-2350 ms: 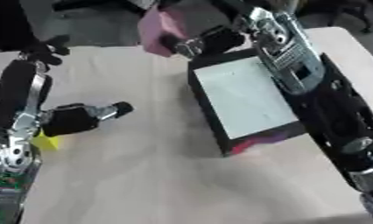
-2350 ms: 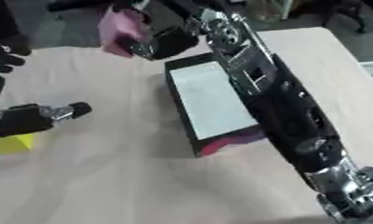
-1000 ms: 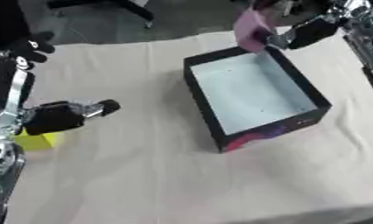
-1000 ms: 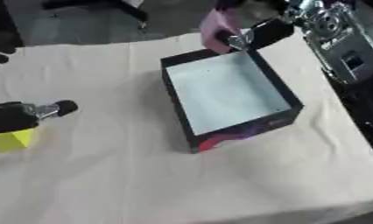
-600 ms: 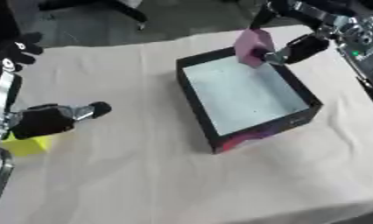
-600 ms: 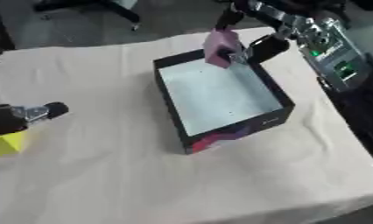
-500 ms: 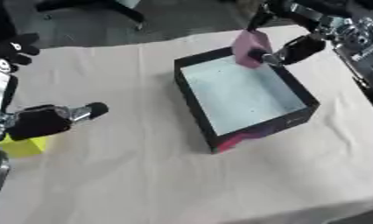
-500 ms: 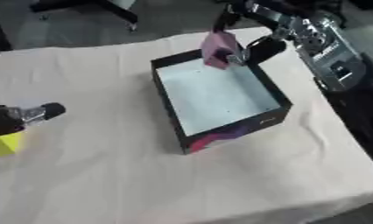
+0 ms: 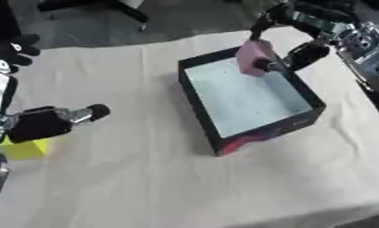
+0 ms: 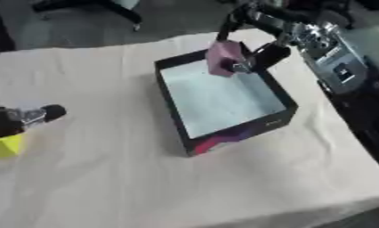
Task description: Pick up the objects with one hand, pass them to the other hand, and then place them into the box on the other side of the table.
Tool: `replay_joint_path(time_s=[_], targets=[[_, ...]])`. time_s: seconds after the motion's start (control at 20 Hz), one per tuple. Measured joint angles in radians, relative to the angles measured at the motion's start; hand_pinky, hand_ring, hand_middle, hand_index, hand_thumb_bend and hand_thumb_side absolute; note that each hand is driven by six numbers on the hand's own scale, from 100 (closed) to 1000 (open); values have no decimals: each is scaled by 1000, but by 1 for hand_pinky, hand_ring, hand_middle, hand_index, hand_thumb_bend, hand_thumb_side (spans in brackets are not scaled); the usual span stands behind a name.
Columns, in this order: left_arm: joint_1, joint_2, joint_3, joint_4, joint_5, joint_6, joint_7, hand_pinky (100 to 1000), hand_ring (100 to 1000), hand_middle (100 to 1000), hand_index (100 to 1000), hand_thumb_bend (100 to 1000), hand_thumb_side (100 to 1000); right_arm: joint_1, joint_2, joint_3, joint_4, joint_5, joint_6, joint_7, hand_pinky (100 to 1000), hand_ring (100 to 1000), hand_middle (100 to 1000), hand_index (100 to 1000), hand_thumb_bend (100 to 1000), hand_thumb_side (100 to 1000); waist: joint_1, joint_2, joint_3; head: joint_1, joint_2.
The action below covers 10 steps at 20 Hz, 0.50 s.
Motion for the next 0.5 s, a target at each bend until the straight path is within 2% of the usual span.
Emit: replay_joint_path(time_s=[0.15,0.3,0.35,0.5], targets=[[0,0,0,0,0,0,0,795,743,732,901,975,466,6,0,-4,-1,27,-45,5,889,951,773,938,589,252,0,0,1,6,0],[0,0,0,0,0,-1,0,795,743,732,901,975,466,7,0,-11,0,50,-79,-6,890,953,778,939,589,254,0,0,1,7,0],[0,0,0,0,0,-1,0,796,743,733,900,973,470,7,0,-12,0,56,-87,-10,910,978,844,965,585,295,0,0,1,7,0],[0,0,0,0,1,-2,1,796,743,733,898,971,473,11,0,-13,0,56,-101,-22,916,983,847,968,567,316,0,0,0,10,0]])
